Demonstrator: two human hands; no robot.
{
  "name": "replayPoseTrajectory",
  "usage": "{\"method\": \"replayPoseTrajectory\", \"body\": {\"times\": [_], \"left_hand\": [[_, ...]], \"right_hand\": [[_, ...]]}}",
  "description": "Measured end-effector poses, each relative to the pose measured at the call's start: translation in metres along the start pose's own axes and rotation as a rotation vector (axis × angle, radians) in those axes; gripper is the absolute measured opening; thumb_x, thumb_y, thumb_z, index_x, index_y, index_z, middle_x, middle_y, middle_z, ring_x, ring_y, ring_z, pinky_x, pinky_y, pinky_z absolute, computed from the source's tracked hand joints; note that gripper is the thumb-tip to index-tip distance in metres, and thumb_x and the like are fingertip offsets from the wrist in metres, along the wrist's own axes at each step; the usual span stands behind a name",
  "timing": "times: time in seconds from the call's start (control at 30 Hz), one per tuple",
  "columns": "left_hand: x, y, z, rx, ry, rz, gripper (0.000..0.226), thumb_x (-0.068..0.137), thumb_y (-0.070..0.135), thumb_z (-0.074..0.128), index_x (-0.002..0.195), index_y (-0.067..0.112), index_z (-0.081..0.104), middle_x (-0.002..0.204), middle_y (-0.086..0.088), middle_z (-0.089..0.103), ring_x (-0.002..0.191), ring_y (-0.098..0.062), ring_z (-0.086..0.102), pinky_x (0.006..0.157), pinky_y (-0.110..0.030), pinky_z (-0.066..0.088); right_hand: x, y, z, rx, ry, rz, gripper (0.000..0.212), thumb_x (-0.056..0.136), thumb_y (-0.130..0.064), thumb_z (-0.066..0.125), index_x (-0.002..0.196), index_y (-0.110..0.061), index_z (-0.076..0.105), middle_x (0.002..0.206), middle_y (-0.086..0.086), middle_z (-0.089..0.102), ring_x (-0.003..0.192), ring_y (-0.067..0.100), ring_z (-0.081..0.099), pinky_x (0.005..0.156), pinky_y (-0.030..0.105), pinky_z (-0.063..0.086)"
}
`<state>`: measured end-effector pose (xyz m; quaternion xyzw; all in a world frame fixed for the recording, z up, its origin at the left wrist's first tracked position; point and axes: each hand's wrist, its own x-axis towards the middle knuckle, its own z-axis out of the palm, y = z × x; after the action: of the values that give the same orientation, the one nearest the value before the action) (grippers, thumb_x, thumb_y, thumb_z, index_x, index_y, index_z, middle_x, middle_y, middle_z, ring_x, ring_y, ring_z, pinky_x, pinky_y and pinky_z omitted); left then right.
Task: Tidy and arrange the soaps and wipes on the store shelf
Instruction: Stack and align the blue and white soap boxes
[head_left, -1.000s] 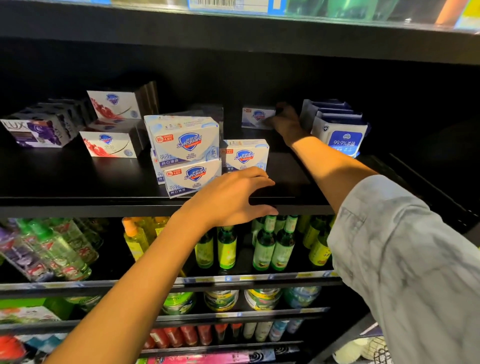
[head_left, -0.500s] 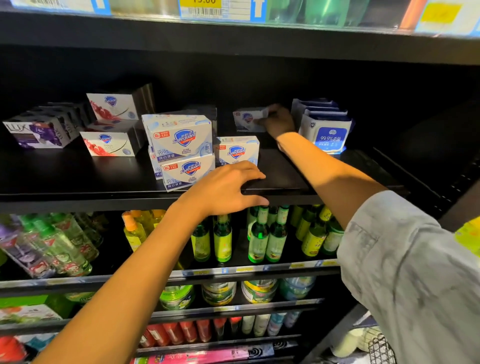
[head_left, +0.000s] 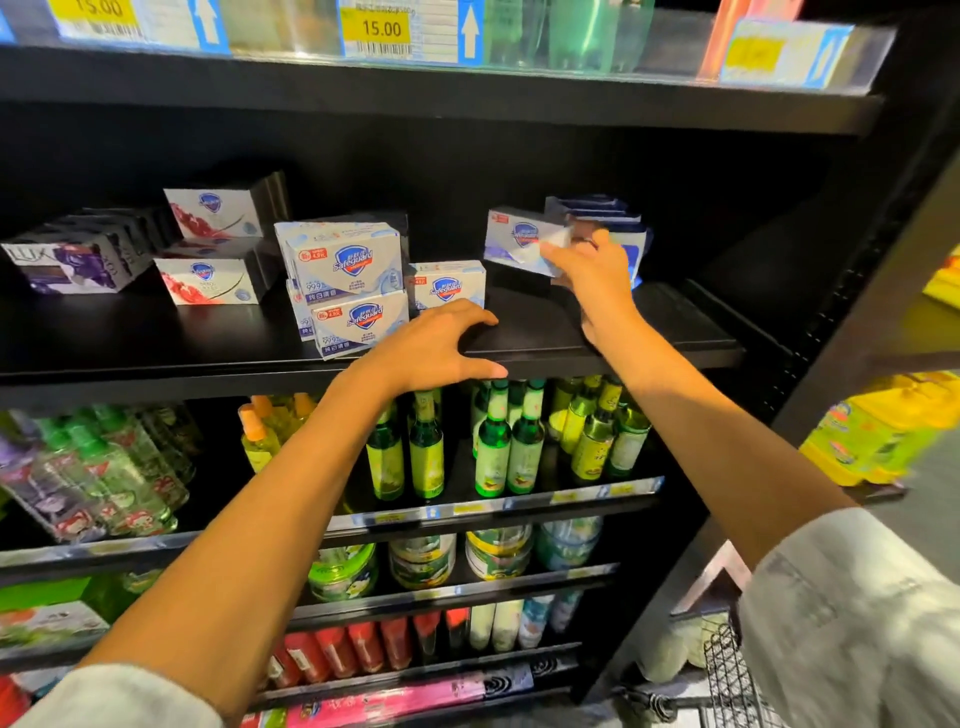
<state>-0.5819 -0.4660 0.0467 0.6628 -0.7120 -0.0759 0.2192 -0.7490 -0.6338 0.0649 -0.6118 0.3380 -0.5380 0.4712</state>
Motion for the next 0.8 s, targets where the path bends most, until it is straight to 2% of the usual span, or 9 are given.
{"method": "replayPoseTrajectory", "body": {"times": [0.07, 0.17, 0.23, 0.3, 0.43, 0.5, 0.57, 0.67, 0.8], "left_hand": [[-0.002, 0.005, -0.001, -0.063, 0.014, -0.019, 0.069, 0.087, 0.058, 0.074, 0.145, 0.025, 0.054, 0.145, 0.004, 0.054, 0.128, -0.013, 0.050, 0.106, -0.030, 0.042], [-0.004, 0.009, -0.003, -0.254, 0.078, -0.077, 0.056, 0.090, 0.057, 0.072, 0.133, 0.024, 0.062, 0.134, 0.007, 0.063, 0.119, -0.008, 0.057, 0.103, -0.028, 0.046], [-0.003, 0.009, -0.004, -0.389, 0.167, -0.105, 0.045, 0.091, 0.056, 0.073, 0.123, 0.024, 0.065, 0.124, 0.006, 0.069, 0.114, -0.008, 0.065, 0.105, -0.034, 0.052], [-0.001, 0.011, -0.003, -0.483, 0.236, -0.136, 0.040, 0.091, 0.049, 0.075, 0.118, 0.022, 0.065, 0.117, 0.004, 0.071, 0.111, -0.009, 0.067, 0.101, -0.032, 0.054], [0.003, 0.022, 0.004, -0.695, 0.361, -0.197, 0.036, 0.089, 0.026, 0.082, 0.116, 0.016, 0.059, 0.105, -0.002, 0.071, 0.099, -0.015, 0.070, 0.088, -0.030, 0.057], [0.004, 0.024, 0.006, -0.824, 0.391, -0.189, 0.040, 0.088, 0.014, 0.082, 0.118, 0.012, 0.055, 0.103, -0.004, 0.072, 0.094, -0.012, 0.072, 0.081, -0.028, 0.057], [0.004, 0.024, 0.006, -0.900, 0.374, -0.161, 0.048, 0.087, 0.007, 0.081, 0.125, 0.012, 0.052, 0.112, -0.009, 0.075, 0.104, -0.016, 0.074, 0.085, -0.031, 0.060], [0.006, 0.025, 0.004, -0.955, 0.355, -0.118, 0.057, 0.088, 0.002, 0.079, 0.135, 0.017, 0.051, 0.120, -0.010, 0.074, 0.115, -0.020, 0.072, 0.093, -0.043, 0.062], [0.006, 0.023, 0.004, -1.030, 0.354, -0.119, 0.060, 0.092, 0.002, 0.075, 0.143, 0.022, 0.050, 0.115, -0.014, 0.073, 0.114, -0.022, 0.072, 0.093, -0.042, 0.062]], "right_hand": [[-0.011, -0.002, -0.016, 0.079, -0.052, 0.029, 0.021, 0.083, -0.011, 0.082, 0.089, -0.013, 0.062, 0.080, 0.001, 0.066, 0.088, 0.016, 0.071, 0.086, 0.042, 0.060], [-0.025, -0.002, -0.031, 0.185, -0.171, 0.093, 0.032, 0.089, -0.007, 0.075, 0.116, 0.004, 0.062, 0.106, 0.018, 0.073, 0.111, 0.025, 0.072, 0.096, 0.049, 0.056], [-0.031, -0.004, -0.037, 0.219, -0.228, 0.108, 0.025, 0.095, -0.004, 0.069, 0.119, -0.001, 0.064, 0.115, 0.015, 0.076, 0.115, 0.028, 0.072, 0.099, 0.049, 0.056], [-0.035, -0.007, -0.039, 0.242, -0.299, 0.116, 0.023, 0.096, -0.004, 0.068, 0.119, -0.005, 0.064, 0.119, 0.014, 0.075, 0.118, 0.029, 0.071, 0.103, 0.051, 0.055], [-0.038, -0.008, -0.041, 0.188, -0.369, 0.121, 0.039, 0.096, -0.004, 0.068, 0.133, 0.001, 0.059, 0.125, 0.016, 0.072, 0.120, 0.030, 0.069, 0.103, 0.051, 0.055], [-0.040, -0.010, -0.042, 0.165, -0.382, 0.123, 0.040, 0.096, -0.004, 0.069, 0.135, 0.001, 0.057, 0.125, 0.015, 0.073, 0.119, 0.028, 0.070, 0.102, 0.049, 0.056], [-0.041, -0.011, -0.041, 0.148, -0.408, 0.125, 0.039, 0.096, -0.004, 0.069, 0.134, -0.001, 0.058, 0.123, 0.013, 0.074, 0.118, 0.027, 0.071, 0.101, 0.047, 0.057], [-0.042, -0.012, -0.040, 0.136, -0.439, 0.131, 0.038, 0.096, -0.005, 0.070, 0.132, -0.003, 0.058, 0.121, 0.011, 0.075, 0.118, 0.027, 0.071, 0.100, 0.047, 0.058], [-0.042, -0.012, -0.038, 0.109, -0.455, 0.126, 0.042, 0.096, -0.007, 0.072, 0.135, -0.002, 0.056, 0.121, 0.011, 0.075, 0.118, 0.026, 0.071, 0.102, 0.052, 0.056]]}}
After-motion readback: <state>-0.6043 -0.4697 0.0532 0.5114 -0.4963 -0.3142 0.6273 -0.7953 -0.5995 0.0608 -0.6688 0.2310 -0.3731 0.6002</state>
